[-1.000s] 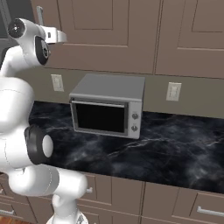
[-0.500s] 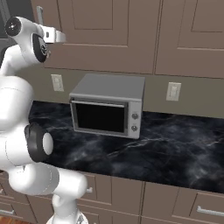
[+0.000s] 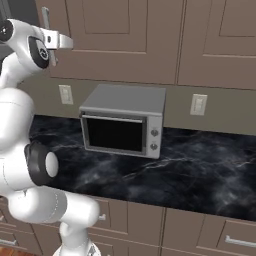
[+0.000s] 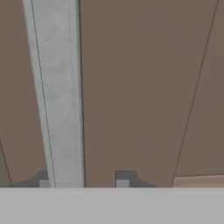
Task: Open the cabinet and move the ladle to the pot. Then close the cabinet.
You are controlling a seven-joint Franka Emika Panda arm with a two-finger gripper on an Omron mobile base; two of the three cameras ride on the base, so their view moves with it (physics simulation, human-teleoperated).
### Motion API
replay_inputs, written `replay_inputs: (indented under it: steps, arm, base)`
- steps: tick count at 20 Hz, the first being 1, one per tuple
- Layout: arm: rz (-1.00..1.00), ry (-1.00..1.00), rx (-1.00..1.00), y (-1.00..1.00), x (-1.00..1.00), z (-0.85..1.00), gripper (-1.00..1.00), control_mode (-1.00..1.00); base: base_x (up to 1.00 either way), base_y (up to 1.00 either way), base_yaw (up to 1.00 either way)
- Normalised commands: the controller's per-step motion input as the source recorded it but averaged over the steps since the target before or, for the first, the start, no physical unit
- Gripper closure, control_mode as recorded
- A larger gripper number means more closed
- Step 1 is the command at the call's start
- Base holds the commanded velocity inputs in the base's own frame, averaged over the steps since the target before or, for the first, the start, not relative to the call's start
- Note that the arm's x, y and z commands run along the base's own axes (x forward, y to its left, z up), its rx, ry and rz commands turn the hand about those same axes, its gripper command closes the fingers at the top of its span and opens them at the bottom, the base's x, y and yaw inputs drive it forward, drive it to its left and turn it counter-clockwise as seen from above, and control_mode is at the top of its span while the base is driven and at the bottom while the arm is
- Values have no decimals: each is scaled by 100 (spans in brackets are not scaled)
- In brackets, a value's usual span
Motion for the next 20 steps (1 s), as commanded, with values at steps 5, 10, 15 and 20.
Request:
replay_inputs:
  steps: [5, 10, 15, 20]
  arm:
    - [-8, 0, 0, -77, -14, 0, 100, -100]
    - [-6, 0, 0, -99, -52, 0, 100, -100]
    - [-5, 0, 0, -100, -86, 0, 100, -100]
    - [-4, 0, 0, -100, -98, 0, 100, -100]
  base:
    - [0, 0, 0]
    - [0, 0, 0]
    - [0, 0, 0]
    - [0, 0, 0]
